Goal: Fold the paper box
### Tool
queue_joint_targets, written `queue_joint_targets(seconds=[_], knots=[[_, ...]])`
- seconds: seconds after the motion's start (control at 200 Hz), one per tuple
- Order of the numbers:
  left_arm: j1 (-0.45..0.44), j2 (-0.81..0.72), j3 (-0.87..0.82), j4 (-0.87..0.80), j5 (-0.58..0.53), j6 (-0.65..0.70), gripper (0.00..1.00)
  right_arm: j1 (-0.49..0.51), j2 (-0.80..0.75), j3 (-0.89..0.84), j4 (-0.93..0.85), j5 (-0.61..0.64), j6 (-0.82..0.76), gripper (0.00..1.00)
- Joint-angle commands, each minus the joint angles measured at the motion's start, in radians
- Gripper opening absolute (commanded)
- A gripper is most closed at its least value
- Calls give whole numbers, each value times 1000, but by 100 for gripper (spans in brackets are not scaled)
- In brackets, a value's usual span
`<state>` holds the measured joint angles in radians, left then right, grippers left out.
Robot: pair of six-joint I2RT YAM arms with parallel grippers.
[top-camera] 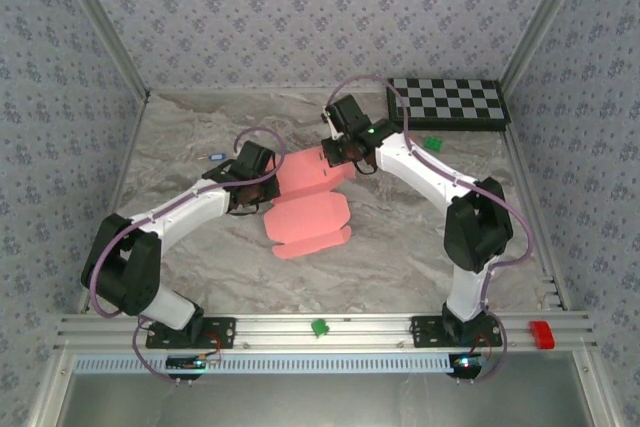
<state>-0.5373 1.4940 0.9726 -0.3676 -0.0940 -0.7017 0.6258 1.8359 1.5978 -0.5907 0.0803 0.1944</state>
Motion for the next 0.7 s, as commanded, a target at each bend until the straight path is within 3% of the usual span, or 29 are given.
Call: queue_joint_targets(seconds=[0.0,0.695], knots=[[-7,9,37,0,18,-19,0,-1,19,25,-25,-57,3,12],[-6,26,28,57,60,-87,0,-31,-33,-148,253,-327,202,9]])
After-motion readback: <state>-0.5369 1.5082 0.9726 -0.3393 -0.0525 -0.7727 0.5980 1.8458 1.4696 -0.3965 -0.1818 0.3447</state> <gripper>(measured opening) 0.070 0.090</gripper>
